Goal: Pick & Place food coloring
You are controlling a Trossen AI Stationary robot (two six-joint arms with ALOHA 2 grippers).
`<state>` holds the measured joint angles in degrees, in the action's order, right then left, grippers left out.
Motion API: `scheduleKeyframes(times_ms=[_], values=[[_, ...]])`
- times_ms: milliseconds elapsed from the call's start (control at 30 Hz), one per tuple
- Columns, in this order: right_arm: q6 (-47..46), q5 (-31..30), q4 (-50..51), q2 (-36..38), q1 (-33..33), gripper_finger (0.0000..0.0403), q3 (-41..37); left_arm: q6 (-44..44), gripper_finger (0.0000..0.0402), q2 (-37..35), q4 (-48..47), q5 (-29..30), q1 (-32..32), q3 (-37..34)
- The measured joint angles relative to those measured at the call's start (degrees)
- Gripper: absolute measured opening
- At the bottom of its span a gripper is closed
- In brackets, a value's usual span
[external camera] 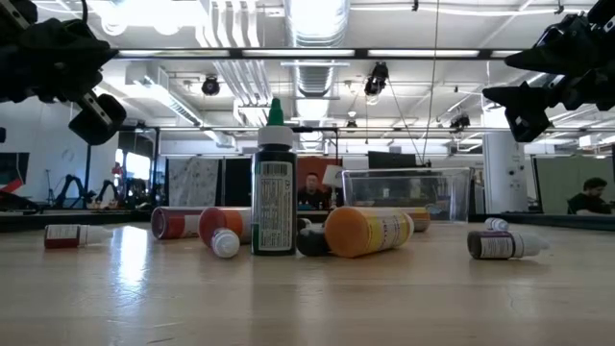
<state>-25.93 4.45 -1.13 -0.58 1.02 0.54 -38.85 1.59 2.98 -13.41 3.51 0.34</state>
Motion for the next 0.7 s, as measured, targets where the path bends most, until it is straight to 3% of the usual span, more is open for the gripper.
scheduleKeyframes(times_ms=[167, 300, 433, 500, 600, 700], values=[[-1.4, 0.0, -1.8, 0.0, 0.0, 0.0221, 0.0, 0.0, 0.0, 0.0, 0.0, 0.0, 0.0, 0.0], [-12.4, 0.6, -1.6, -0.2, 0.0, 0.0221, 0.0, 0.0, 0.0, 0.0, 0.0, 0.0, 0.0, 0.0], [-14.6, 0.4, -0.3, -2.0, 0.0, 0.0221, 0.1, 0.0, 0.0, 0.0, 0.0, 0.0, 0.0, 0.0], [-20.3, -0.5, -0.9, -2.4, 0.0, 0.0221, 1.1, 0.0, 0.0, 0.1, 0.0, 0.0, 0.0, 0.0], [-30.8, -9.1, -1.6, -3.3, 0.0, 0.0221, 2.9, 0.0, 0.0, 0.1, 0.0, 0.0, 0.0, 0.0], [-34.2, -18.4, -3.6, -7.0, 0.0, 0.0221, 2.9, 0.0, 0.0, 0.1, 0.0, 0.0, 0.0, 0.0]])
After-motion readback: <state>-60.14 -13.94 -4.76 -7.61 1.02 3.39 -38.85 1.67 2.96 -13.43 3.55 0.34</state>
